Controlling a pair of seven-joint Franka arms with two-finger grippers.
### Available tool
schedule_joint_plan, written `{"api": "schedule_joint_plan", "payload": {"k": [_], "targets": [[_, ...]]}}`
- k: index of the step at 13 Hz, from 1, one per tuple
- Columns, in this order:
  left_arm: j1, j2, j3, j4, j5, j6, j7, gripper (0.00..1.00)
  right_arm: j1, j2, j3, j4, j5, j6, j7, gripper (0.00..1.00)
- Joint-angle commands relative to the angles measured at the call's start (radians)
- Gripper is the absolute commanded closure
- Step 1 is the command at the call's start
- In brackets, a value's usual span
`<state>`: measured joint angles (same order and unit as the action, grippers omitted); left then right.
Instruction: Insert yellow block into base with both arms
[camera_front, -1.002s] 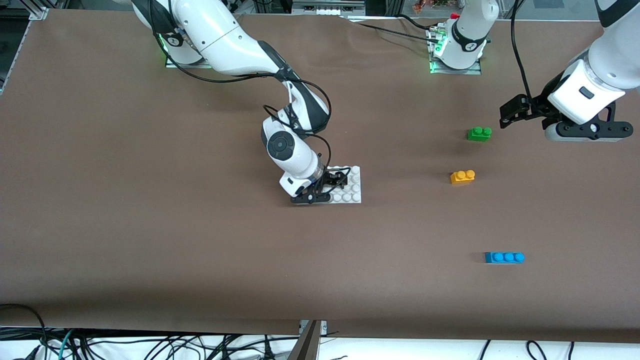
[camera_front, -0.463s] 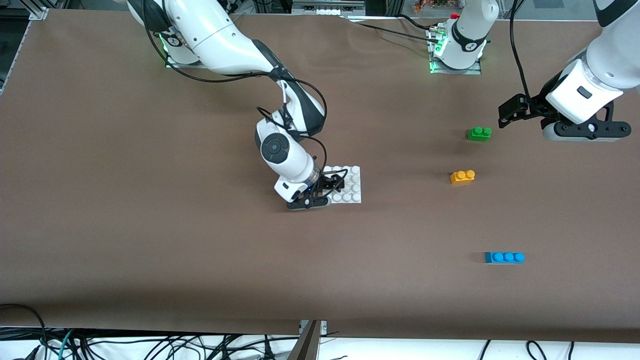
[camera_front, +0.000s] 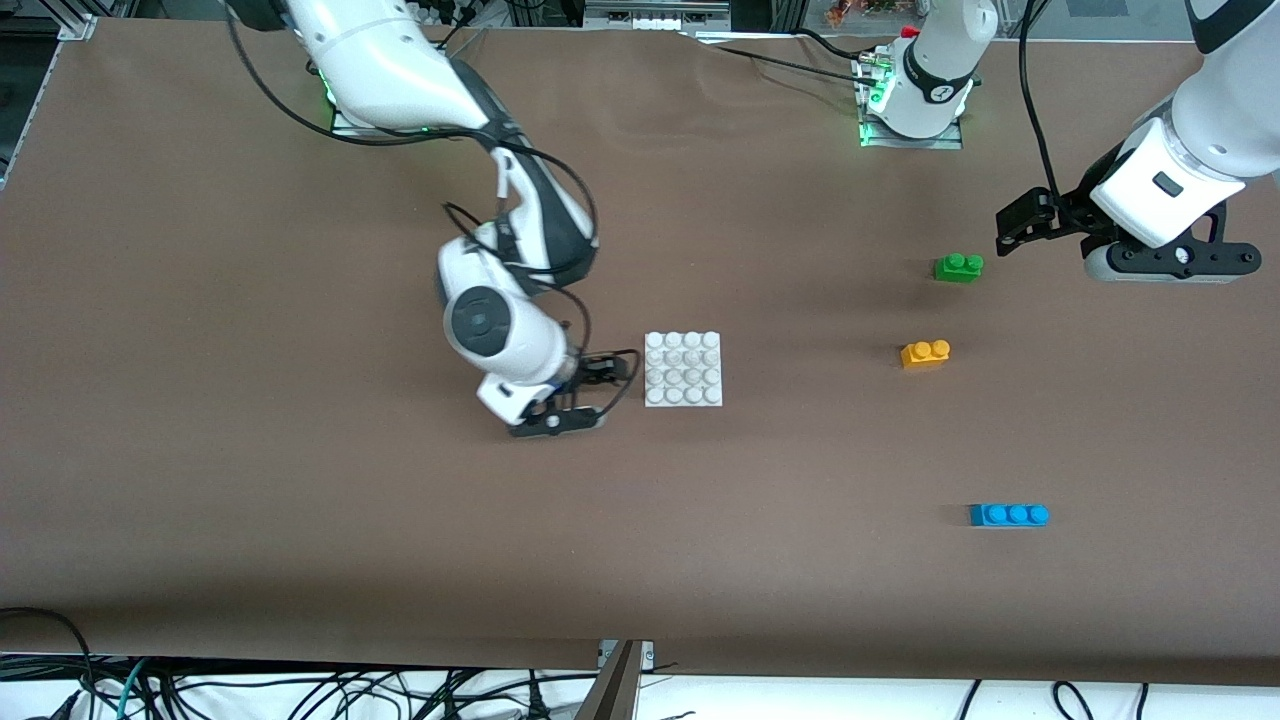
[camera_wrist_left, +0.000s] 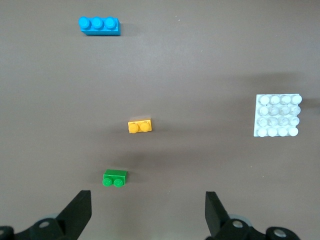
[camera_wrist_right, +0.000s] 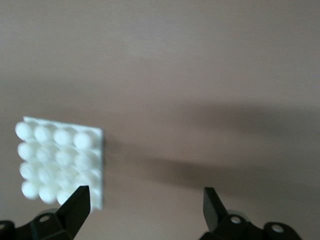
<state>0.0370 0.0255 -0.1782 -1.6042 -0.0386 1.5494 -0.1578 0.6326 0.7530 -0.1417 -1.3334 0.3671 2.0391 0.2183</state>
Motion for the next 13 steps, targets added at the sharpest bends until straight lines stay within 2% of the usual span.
{"api": "schedule_joint_plan", "payload": {"k": [1, 3, 5, 6, 9, 11, 12, 13], "targets": [[0.003, 0.004, -0.006, 0.012, 0.009, -0.002, -0.011, 0.00, -0.094, -0.095, -0.001, -0.044, -0.007, -0.173, -0.134, 0.00], [0.004, 0.004, -0.006, 0.012, 0.009, -0.002, -0.011, 0.00, -0.123, -0.138, -0.056, -0.043, -0.014, -0.275, -0.173, 0.00], [0.004, 0.004, -0.003, 0.012, 0.009, -0.003, -0.011, 0.00, -0.117, -0.162, -0.166, -0.039, -0.010, -0.391, -0.261, 0.00], [0.004, 0.004, -0.003, 0.012, 0.009, -0.003, -0.011, 0.00, -0.123, -0.168, -0.197, -0.036, -0.002, -0.411, -0.290, 0.00], [0.003, 0.004, -0.004, 0.012, 0.009, -0.003, -0.011, 0.00, -0.143, -0.243, -0.237, -0.049, -0.048, -0.415, -0.306, 0.00], [0.003, 0.004, -0.006, 0.012, 0.009, -0.003, -0.011, 0.00, -0.198, -0.335, -0.216, -0.113, -0.123, -0.410, -0.298, 0.00], [0.004, 0.004, -0.004, 0.012, 0.009, -0.003, -0.011, 0.00, -0.244, -0.374, -0.179, -0.140, -0.172, -0.407, -0.297, 0.00], [0.004, 0.004, -0.001, 0.012, 0.009, -0.003, -0.011, 0.00, -0.333, -0.429, -0.094, -0.179, -0.218, -0.401, -0.292, 0.00]]}}
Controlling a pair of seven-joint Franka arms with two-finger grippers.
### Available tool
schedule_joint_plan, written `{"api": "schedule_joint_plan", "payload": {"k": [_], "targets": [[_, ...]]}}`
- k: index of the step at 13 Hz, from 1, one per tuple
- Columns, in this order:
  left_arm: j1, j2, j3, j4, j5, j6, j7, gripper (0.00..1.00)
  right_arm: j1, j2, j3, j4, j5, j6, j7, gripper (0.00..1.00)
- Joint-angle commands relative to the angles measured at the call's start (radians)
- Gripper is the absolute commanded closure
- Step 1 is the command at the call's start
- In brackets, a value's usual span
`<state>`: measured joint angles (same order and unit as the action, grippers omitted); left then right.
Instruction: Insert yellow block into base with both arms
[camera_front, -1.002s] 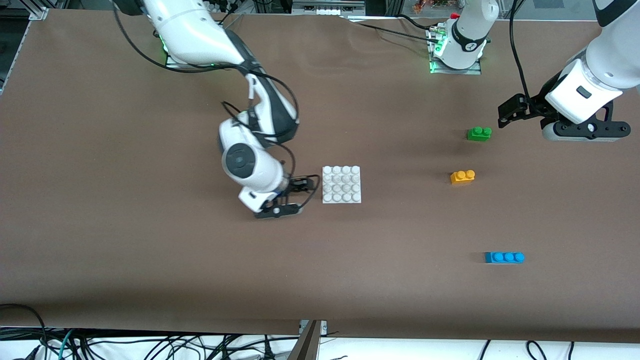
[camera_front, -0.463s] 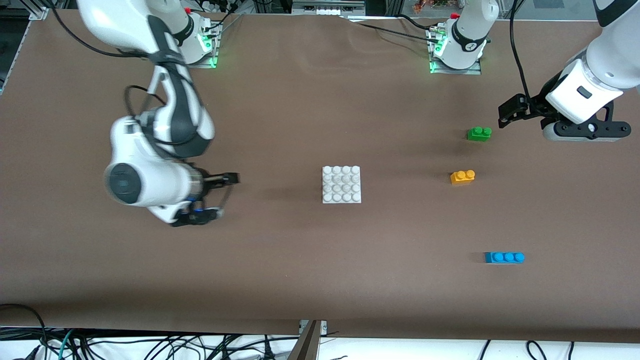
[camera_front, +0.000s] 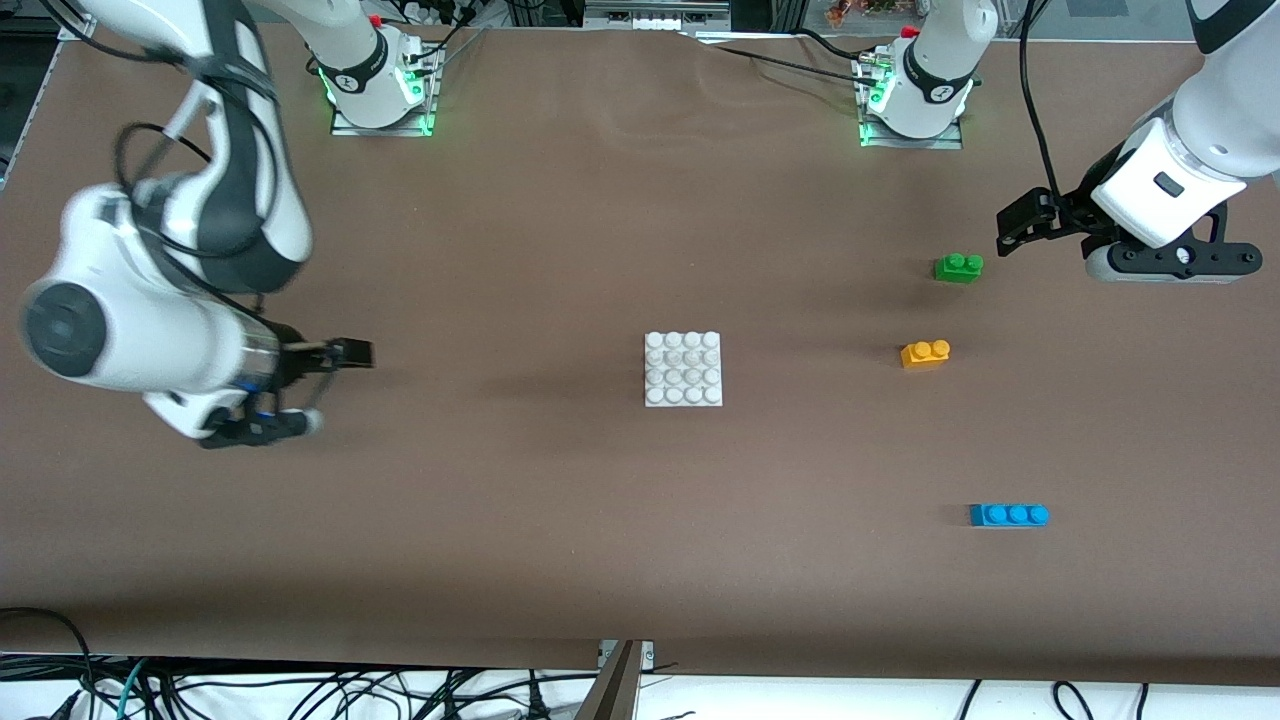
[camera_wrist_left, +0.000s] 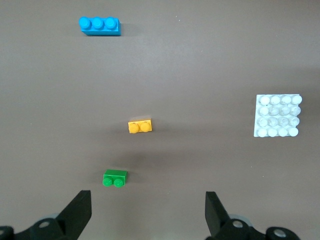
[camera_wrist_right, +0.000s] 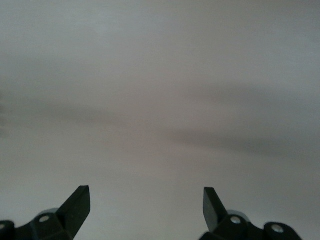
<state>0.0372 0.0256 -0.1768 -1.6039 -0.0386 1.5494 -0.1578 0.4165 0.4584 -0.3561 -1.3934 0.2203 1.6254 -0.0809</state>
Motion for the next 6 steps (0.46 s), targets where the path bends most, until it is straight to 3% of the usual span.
{"api": "schedule_joint_plan", "payload": {"k": [1, 3, 6], "targets": [[0.004, 0.005, -0.001, 0.012, 0.009, -0.003, -0.011, 0.00, -0.198, -0.189, 0.202, -0.160, -0.114, 0.033, 0.010, 0.00], [0.004, 0.005, 0.000, 0.012, 0.009, -0.003, -0.011, 0.00, -0.274, -0.285, 0.308, -0.243, -0.230, 0.094, 0.010, 0.00], [0.004, 0.005, 0.000, 0.012, 0.009, -0.002, -0.011, 0.00, -0.353, -0.387, 0.353, -0.279, -0.271, 0.091, 0.001, 0.00]]}}
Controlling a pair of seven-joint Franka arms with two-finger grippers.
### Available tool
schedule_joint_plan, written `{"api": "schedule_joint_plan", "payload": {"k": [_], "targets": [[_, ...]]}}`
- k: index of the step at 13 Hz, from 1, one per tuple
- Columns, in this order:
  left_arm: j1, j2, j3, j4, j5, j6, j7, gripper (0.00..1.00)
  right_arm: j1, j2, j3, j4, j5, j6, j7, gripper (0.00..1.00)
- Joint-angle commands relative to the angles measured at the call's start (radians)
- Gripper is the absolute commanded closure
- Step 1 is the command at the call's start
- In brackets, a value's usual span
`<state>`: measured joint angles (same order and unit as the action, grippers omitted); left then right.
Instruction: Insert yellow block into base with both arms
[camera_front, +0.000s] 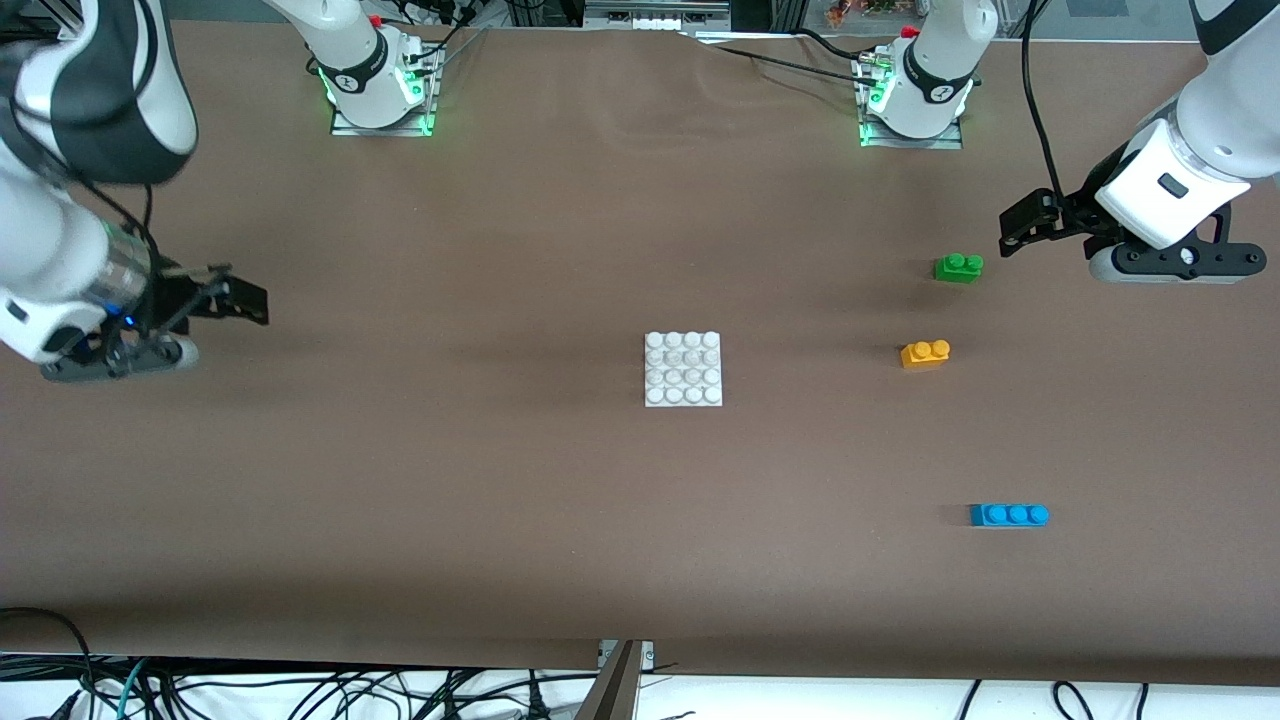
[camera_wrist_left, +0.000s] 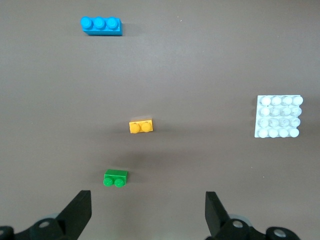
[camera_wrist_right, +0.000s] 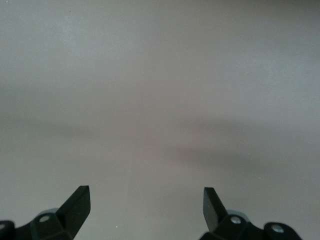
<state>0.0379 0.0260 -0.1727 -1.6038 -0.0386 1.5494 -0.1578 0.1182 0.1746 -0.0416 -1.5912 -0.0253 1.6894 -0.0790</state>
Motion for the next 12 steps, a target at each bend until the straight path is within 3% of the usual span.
{"api": "schedule_joint_plan", "payload": {"k": [1, 4, 6, 9, 12], "targets": [[0.004, 0.003, -0.004, 0.010, 0.011, -0.002, -0.011, 0.00, -0.075, -0.169, 0.040, -0.116, -0.024, 0.030, 0.005, 0.00], [0.004, 0.005, -0.004, 0.010, 0.009, -0.002, -0.011, 0.00, -0.100, -0.208, 0.033, -0.102, -0.015, -0.092, 0.001, 0.00], [0.004, 0.005, -0.004, 0.010, 0.009, -0.002, -0.011, 0.00, -0.094, -0.221, 0.006, -0.084, -0.013, -0.106, 0.007, 0.00], [0.004, 0.005, -0.004, 0.012, 0.009, -0.002, -0.011, 0.00, -0.095, -0.224, 0.005, -0.078, 0.020, -0.106, 0.155, 0.00], [0.004, 0.005, -0.004, 0.010, 0.011, -0.002, -0.011, 0.00, -0.095, -0.216, 0.003, -0.076, 0.042, -0.093, 0.163, 0.00]]}}
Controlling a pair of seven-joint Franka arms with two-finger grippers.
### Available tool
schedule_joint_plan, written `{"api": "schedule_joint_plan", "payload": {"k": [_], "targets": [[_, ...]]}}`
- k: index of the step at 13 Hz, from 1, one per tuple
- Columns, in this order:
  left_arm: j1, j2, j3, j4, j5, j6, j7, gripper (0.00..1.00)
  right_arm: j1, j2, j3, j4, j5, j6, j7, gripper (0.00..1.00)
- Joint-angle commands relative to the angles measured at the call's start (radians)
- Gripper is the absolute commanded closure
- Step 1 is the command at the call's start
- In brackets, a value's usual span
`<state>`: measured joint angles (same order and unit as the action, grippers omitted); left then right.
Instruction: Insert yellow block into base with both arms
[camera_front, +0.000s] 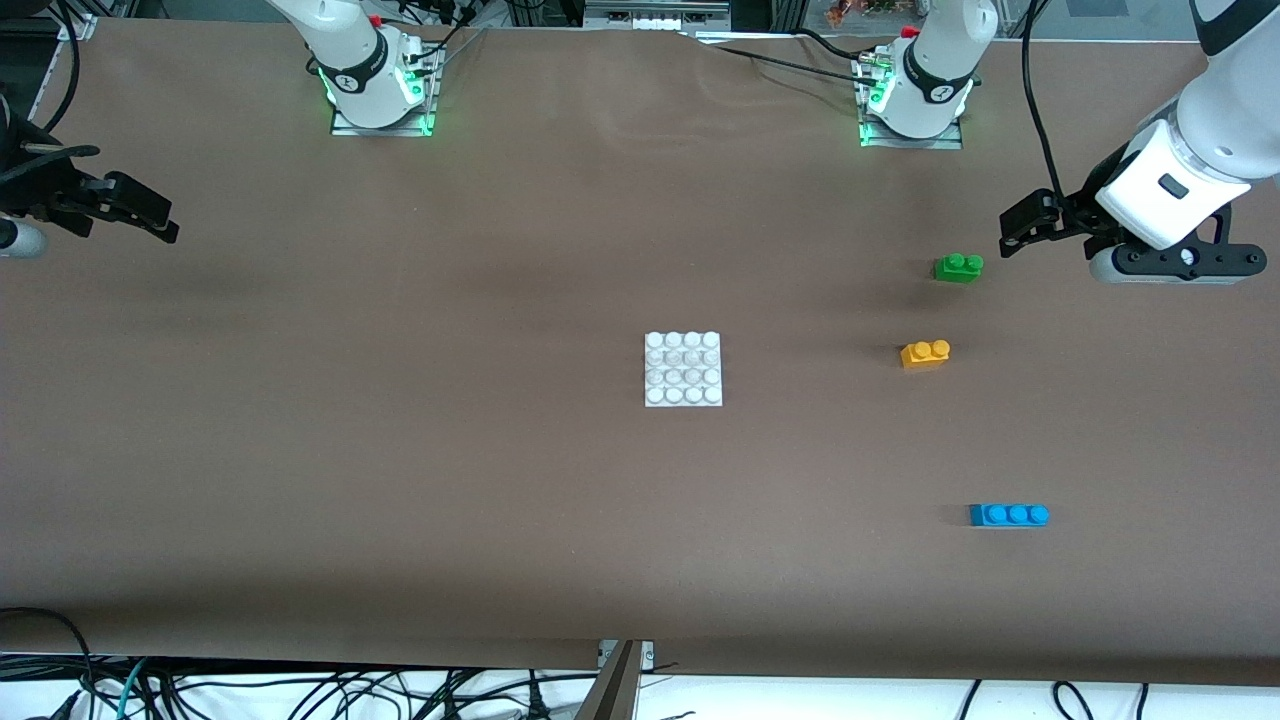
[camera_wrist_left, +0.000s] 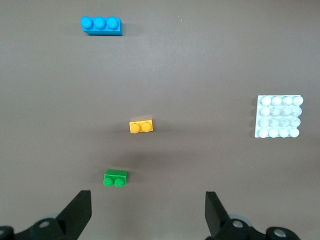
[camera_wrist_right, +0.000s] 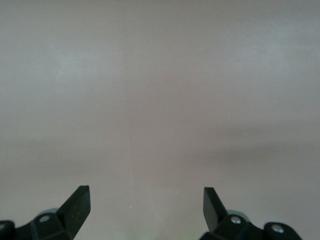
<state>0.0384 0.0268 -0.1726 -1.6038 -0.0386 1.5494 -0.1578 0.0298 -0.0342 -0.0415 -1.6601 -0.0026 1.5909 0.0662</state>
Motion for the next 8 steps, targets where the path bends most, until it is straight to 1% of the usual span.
{"api": "schedule_joint_plan", "payload": {"k": [1, 8], "targets": [[0.003, 0.004, -0.004, 0.010, 0.009, -0.002, -0.011, 0.00, -0.007, -0.006, 0.002, -0.006, 0.013, 0.004, 0.015, 0.00], [0.025, 0.012, -0.004, 0.010, 0.009, 0.000, -0.008, 0.00, -0.007, 0.007, 0.003, -0.006, 0.016, 0.011, 0.017, 0.00]]}}
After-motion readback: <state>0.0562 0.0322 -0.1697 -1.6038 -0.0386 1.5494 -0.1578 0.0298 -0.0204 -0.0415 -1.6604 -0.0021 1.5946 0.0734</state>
